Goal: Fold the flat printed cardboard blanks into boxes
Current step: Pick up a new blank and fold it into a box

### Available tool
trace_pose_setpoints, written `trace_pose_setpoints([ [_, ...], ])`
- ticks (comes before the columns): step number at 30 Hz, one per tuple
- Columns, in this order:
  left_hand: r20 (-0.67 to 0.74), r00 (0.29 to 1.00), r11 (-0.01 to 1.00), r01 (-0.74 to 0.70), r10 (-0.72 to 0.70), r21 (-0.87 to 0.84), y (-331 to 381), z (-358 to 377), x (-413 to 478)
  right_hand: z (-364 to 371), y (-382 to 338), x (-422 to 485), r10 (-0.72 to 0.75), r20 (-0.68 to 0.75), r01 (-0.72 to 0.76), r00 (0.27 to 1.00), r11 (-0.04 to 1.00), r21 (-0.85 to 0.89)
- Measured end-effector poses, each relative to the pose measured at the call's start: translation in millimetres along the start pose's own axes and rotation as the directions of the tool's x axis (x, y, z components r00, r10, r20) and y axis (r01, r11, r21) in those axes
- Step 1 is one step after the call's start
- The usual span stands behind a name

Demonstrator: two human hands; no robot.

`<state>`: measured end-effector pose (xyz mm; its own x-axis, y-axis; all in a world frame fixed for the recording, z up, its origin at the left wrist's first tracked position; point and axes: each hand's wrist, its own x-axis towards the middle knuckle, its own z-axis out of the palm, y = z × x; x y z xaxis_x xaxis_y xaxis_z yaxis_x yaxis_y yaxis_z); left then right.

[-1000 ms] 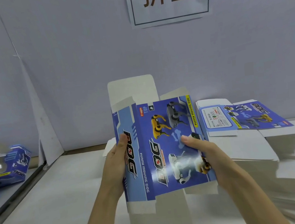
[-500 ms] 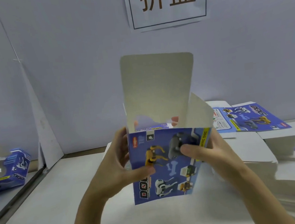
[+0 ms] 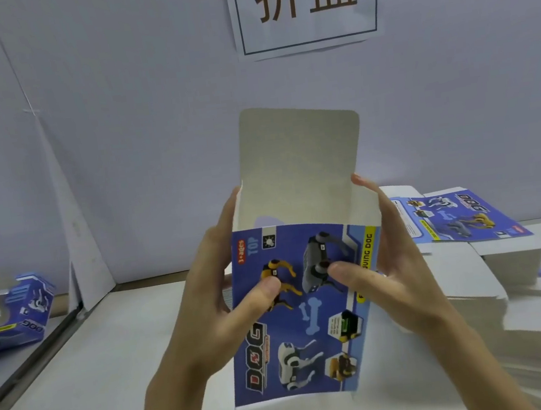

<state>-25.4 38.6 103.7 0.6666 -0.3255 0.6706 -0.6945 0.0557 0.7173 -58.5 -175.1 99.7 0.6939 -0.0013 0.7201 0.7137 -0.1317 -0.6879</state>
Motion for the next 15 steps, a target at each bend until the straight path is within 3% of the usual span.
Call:
trace_pose_setpoints([
  [8, 0.002, 0.992, 0.989, -0.124, 0.125, 0.086, 2, -4, 2, -1, -11, -2, -0.12, 0.015, 0.12, 0.993, 0.97, -0.21],
  [15, 0.035, 0.987, 0.986, -0.157, 0.156, 0.056, -2, -2, 3, -2, -14, -2, -0.095, 0.034, 0.101, 0.995, 0.969, -0.226],
])
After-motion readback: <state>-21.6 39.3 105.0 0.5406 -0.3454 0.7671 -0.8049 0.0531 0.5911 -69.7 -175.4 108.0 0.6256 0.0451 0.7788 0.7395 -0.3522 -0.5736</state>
